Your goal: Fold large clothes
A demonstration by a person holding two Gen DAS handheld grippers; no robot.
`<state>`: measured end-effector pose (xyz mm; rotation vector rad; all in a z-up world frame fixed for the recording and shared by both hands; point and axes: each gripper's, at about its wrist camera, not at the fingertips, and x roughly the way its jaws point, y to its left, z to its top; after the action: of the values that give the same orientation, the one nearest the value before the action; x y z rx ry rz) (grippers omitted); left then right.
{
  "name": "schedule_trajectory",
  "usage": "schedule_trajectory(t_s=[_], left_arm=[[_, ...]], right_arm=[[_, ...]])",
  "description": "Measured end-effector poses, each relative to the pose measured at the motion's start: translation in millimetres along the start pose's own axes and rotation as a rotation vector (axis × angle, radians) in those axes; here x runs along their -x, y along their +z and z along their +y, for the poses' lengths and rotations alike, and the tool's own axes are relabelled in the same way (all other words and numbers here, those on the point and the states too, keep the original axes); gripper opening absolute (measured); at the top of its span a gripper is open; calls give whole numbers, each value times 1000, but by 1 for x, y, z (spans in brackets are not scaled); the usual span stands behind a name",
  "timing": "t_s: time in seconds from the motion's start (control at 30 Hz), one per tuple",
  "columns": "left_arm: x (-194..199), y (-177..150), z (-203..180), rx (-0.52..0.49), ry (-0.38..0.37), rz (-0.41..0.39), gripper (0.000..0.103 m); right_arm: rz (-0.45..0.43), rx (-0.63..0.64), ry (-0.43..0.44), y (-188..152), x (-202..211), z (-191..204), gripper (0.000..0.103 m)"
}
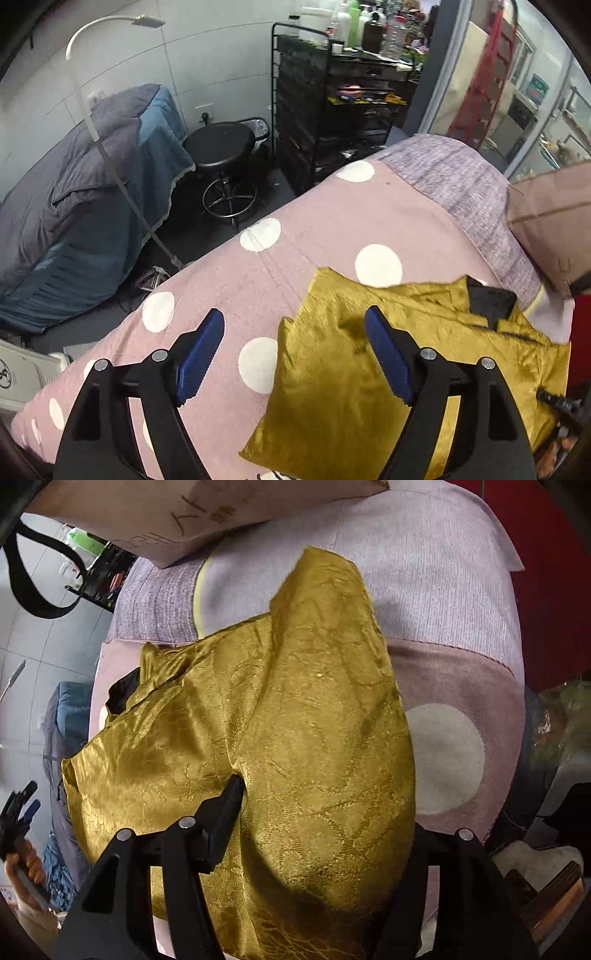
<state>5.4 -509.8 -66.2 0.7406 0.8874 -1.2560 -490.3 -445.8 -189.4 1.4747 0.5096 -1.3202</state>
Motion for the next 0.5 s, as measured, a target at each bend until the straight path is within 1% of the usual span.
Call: schedule_trajectory(t_s=[0.03,0.07,0.1,0.17,0.27,0.37,0.43,0.5], left_arm=[[6,-9,-8,-13,-1,-2,80],[9,-17,-11,-22,-2,-2,83],[10,-27,-17,-28,-8,0,86],[14,-48,-25,-32,-14,4,88],[16,-74,-34,-26,-25,24,90],[23,-92,-40,-13,-42,36,93],[33,-105,-44,-7,-36,21,95],[41,-113,-47,-12,-14,1,97]], right_arm=[[1,-4,-6,-1,-2,0,61],[0,1,-25,0,-4,0,67],[-3,13,-51,0,-4,1,69],[-9,43,-99,-1,-1,6,75],[-11,75,-133,-1,5,10,78],[-20,84,-160,-2,15,12,82],[-39,97,-187,-2,25,12,82],[-51,110,-219,-2,33,13,82]])
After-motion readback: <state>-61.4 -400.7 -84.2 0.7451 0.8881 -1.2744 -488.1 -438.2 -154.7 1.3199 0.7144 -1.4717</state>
